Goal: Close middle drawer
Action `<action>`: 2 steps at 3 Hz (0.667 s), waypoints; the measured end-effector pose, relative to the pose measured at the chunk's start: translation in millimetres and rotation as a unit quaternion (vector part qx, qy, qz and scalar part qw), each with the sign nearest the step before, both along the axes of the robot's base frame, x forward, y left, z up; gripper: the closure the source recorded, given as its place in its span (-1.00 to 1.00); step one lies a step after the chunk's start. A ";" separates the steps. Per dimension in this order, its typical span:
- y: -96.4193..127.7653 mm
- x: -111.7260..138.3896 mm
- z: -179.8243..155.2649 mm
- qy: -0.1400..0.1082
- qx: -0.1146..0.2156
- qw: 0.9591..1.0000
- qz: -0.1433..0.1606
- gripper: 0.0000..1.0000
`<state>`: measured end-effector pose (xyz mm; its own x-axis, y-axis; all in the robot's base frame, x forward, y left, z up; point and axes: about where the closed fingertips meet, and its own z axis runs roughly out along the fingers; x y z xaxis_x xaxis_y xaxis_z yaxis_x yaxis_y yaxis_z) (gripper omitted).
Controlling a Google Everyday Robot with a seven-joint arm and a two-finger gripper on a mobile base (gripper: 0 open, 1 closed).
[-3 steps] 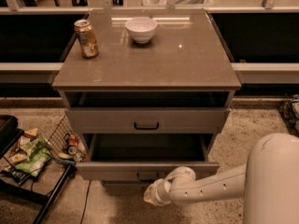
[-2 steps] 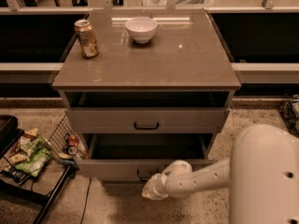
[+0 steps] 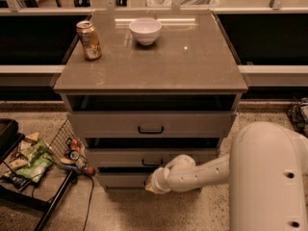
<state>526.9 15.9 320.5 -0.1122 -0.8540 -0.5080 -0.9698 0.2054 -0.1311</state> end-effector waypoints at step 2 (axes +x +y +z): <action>-4.8 59.8 34.1 -0.036 -0.009 0.999 -0.011 1.00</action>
Offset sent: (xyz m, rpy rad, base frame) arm 0.1372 -0.0409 0.0712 -0.0158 -0.1051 -0.0288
